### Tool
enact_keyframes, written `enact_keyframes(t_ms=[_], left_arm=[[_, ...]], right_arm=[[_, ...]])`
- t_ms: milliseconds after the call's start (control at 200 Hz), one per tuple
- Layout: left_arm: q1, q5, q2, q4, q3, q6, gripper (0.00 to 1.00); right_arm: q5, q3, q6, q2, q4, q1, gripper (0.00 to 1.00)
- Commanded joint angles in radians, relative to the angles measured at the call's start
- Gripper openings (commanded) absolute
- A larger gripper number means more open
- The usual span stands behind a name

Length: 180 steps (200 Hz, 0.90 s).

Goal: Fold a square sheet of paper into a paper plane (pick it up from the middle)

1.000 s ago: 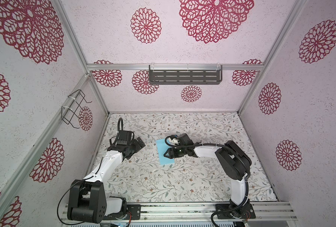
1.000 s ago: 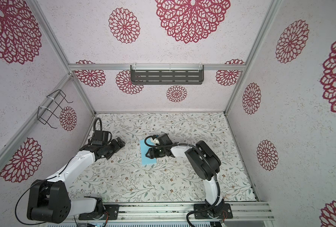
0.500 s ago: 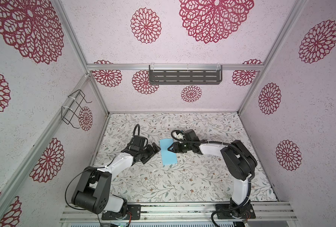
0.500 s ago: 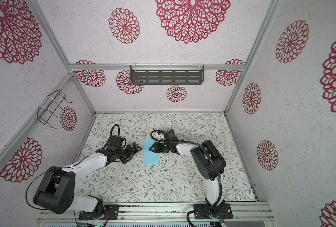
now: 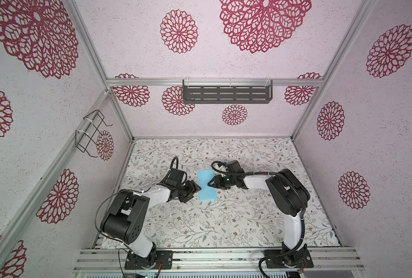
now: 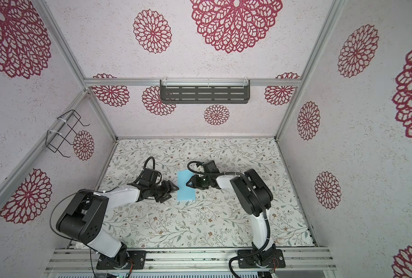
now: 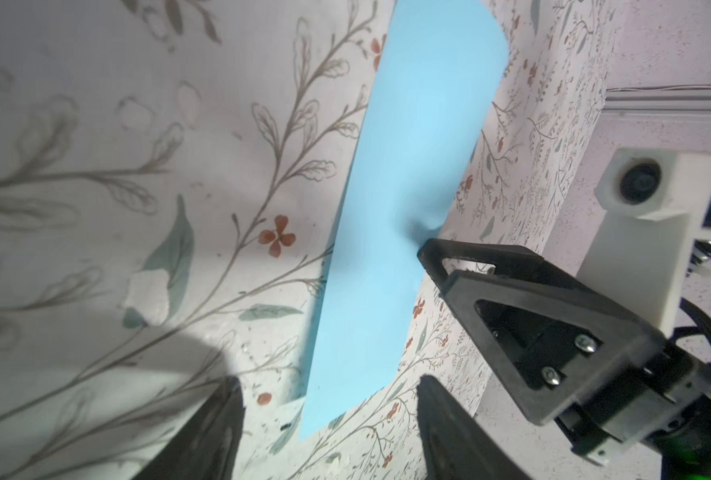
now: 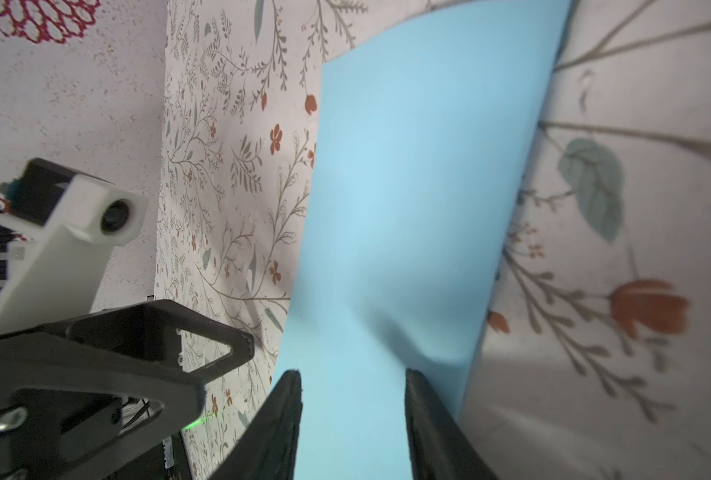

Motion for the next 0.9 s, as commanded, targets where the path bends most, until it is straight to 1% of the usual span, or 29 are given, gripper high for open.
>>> enact_keyframes(t_ms=[0,225,375,470,555,630,750,831,896], left_arm=[[-0.008,0.042,0.034,0.063,0.017,-0.024,0.59],[-0.014,0.069,0.090,0.095,0.026,-0.028,0.51],[-0.014,0.161,0.143,0.121,0.058,0.007,0.51],[-0.014,0.192,0.166,0.160,0.068,0.004,0.49],[-0.010,0.198,0.169,0.203,0.071,-0.004,0.47],[-0.006,0.193,0.174,0.207,0.083,-0.003,0.46],[0.010,0.186,0.187,0.208,0.099,-0.008,0.40],[0.018,0.177,0.198,0.191,0.110,-0.016,0.37],[0.020,0.162,0.215,0.148,0.122,-0.022,0.35]], right_arm=[[-0.005,-0.015,0.014,0.014,0.002,-0.012,0.45],[-0.009,-0.025,0.019,0.014,0.013,-0.018,0.45],[-0.026,-0.034,0.034,0.015,0.031,-0.024,0.45],[-0.034,-0.034,0.037,0.016,0.034,-0.025,0.45],[-0.036,-0.035,0.035,0.013,0.038,-0.026,0.45],[-0.036,-0.032,0.032,0.014,0.038,-0.027,0.45],[-0.042,-0.028,0.016,0.017,0.038,-0.028,0.45],[-0.044,-0.028,-0.011,0.015,0.036,-0.028,0.45],[-0.070,-0.037,-0.051,0.013,0.061,-0.026,0.45]])
